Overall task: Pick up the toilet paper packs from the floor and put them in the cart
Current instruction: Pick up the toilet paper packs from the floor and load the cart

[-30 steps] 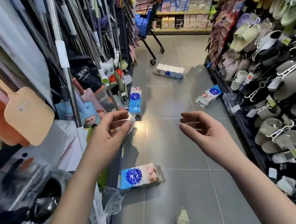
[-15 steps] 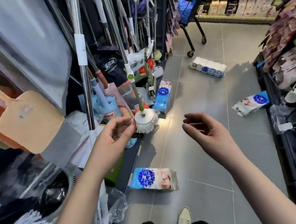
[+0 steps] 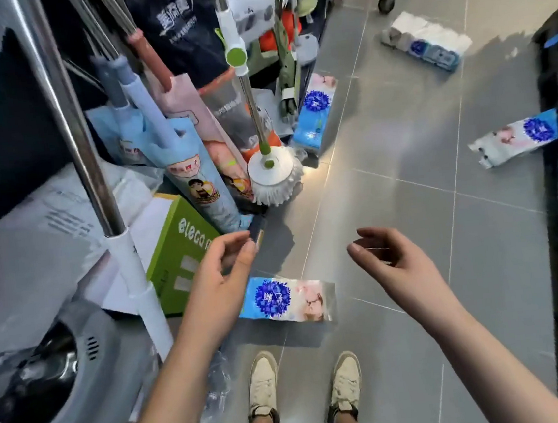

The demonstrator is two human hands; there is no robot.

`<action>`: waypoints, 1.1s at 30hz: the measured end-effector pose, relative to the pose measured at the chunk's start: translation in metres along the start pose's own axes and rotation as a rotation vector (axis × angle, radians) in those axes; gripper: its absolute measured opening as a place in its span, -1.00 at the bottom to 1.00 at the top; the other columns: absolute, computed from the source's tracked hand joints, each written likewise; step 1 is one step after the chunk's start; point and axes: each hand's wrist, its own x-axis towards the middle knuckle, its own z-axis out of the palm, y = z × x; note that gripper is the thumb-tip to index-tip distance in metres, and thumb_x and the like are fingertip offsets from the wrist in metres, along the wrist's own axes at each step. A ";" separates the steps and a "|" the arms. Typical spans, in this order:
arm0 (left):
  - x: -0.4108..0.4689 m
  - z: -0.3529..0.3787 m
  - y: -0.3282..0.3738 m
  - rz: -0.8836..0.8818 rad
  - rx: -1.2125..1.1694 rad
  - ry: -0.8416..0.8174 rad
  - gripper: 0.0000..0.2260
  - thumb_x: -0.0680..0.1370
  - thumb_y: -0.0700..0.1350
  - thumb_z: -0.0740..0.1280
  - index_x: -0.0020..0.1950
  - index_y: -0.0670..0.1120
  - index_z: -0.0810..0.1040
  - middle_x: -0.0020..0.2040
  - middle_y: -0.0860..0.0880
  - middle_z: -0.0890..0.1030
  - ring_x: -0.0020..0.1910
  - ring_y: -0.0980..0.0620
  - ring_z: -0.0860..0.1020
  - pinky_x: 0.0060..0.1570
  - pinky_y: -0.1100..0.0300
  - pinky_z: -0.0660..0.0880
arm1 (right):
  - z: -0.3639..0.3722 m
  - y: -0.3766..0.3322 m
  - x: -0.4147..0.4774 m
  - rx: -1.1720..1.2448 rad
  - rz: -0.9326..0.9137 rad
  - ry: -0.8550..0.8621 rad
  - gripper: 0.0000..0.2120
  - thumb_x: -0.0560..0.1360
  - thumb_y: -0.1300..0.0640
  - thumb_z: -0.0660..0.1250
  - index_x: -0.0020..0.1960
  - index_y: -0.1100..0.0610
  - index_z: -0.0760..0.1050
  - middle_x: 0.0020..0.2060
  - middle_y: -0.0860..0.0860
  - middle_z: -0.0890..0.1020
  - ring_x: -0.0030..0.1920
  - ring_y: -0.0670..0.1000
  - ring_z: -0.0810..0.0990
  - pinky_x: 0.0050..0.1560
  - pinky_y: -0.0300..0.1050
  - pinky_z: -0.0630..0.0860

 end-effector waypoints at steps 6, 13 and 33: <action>0.063 0.038 -0.147 -0.116 0.075 0.015 -0.69 0.53 0.22 0.33 0.21 0.12 0.53 0.14 0.11 0.62 0.11 0.29 0.58 0.23 -0.01 0.54 | 0.066 0.126 0.091 -0.035 0.133 -0.030 -0.56 0.46 -0.13 0.50 0.30 -0.09 0.51 0.11 -0.15 0.66 0.07 -0.28 0.61 -0.06 -0.40 0.48; 0.111 0.086 -0.325 -0.247 0.121 0.056 -0.77 0.58 0.20 0.27 0.16 0.15 0.51 0.18 0.09 0.58 0.10 0.31 0.56 0.25 -0.05 0.53 | 0.142 0.277 0.167 -0.123 0.253 -0.088 -0.27 0.35 -0.14 0.59 0.44 -0.02 0.40 0.23 -0.08 0.54 0.22 -0.10 0.52 0.14 -0.21 0.41; 0.171 0.129 -0.512 -0.340 0.229 0.066 -0.65 0.58 0.25 0.20 0.25 0.07 0.46 0.23 0.15 0.55 0.22 0.21 0.54 0.18 0.12 0.54 | 0.267 0.518 0.297 -0.380 0.548 0.004 0.09 0.23 -0.22 0.65 0.55 0.11 0.15 0.46 0.15 0.32 0.47 0.22 0.36 0.46 0.14 0.36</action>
